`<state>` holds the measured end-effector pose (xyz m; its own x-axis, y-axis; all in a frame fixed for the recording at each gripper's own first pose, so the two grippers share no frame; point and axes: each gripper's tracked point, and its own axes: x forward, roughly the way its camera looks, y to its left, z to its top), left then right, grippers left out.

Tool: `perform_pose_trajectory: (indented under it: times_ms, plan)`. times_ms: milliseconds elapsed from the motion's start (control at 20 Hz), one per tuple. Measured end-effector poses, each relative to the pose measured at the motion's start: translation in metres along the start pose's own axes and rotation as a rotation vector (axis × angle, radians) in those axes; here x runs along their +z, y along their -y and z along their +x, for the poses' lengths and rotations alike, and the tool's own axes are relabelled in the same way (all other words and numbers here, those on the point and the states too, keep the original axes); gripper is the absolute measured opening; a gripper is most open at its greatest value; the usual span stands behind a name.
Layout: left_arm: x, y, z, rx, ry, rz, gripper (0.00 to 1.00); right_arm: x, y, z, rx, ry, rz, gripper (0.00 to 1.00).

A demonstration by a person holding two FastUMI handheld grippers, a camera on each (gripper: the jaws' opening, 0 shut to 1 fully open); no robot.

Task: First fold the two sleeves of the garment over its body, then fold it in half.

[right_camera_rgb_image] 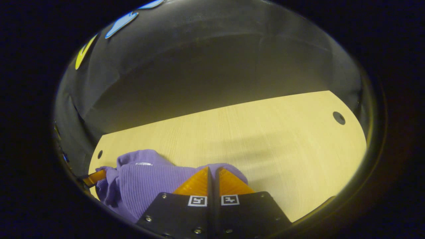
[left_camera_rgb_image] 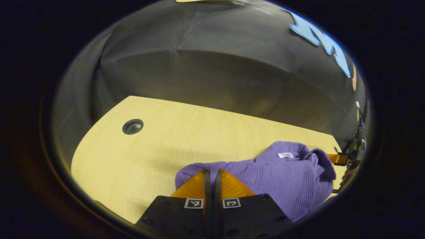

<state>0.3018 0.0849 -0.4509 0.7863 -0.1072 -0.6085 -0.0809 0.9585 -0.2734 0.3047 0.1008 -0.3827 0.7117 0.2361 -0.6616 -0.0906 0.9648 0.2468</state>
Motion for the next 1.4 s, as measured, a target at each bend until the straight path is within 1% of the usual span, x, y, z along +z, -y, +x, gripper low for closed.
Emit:
perform_pose_trajectory:
  times_ms: [150,200,300,350,400,450,600,750,800,850,950,1000,1050,1100,1300,1400]
  plan:
    - [-0.006,0.002,-0.001,0.019,-0.030,0.030,0.07,-0.006,-0.002,0.003,-0.010,-0.005,-0.002,0.02]
    - [-0.006,0.001,-0.001,0.028,-0.032,0.044,0.10,-0.005,-0.002,0.003,-0.012,-0.013,0.015,0.02]
    - [-0.005,0.003,-0.002,0.031,-0.041,0.066,0.25,-0.006,0.000,0.002,-0.005,-0.018,0.043,0.06]
    - [-0.005,0.009,-0.005,0.020,-0.045,0.072,0.25,-0.004,0.000,0.001,-0.006,-0.012,0.051,0.11]
    - [-0.004,0.015,-0.010,0.014,-0.045,0.080,0.33,-0.002,0.000,-0.001,0.000,-0.002,0.055,0.19]
    - [0.000,0.017,-0.015,0.012,-0.038,0.093,0.48,0.006,0.002,-0.006,-0.005,0.021,0.052,0.24]
    - [0.013,0.031,-0.040,-0.012,-0.010,0.111,0.49,0.031,0.005,-0.023,-0.013,0.090,0.028,0.26]
    - [0.032,0.046,-0.072,-0.036,0.021,0.106,0.49,0.052,0.002,-0.053,0.007,0.136,0.027,0.26]
    - [0.038,0.051,-0.084,-0.039,0.033,0.114,0.49,0.057,0.001,-0.065,0.013,0.147,0.026,0.22]
    - [0.047,0.059,-0.102,-0.047,0.049,0.129,0.49,0.060,-0.001,-0.076,0.019,0.159,0.021,0.26]
    - [0.058,0.072,-0.131,-0.061,0.079,0.154,0.49,0.069,-0.008,-0.110,0.030,0.190,-0.006,0.26]
    - [0.065,0.076,-0.148,-0.067,0.098,0.167,0.49,0.070,-0.014,-0.126,0.036,0.203,-0.021,0.22]
    - [0.071,0.082,-0.165,-0.071,0.114,0.176,0.49,0.072,-0.016,-0.142,0.042,0.217,-0.037,0.22]
    - [0.075,0.090,-0.182,-0.078,0.131,0.180,0.49,0.073,-0.019,-0.157,0.047,0.228,-0.055,0.26]
    - [0.090,0.106,-0.252,-0.092,0.204,0.196,0.48,0.073,-0.039,-0.229,0.078,0.277,-0.114,0.26]
    - [0.095,0.116,-0.284,-0.097,0.239,0.209,0.48,0.067,-0.046,-0.255,0.092,0.297,-0.126,0.26]
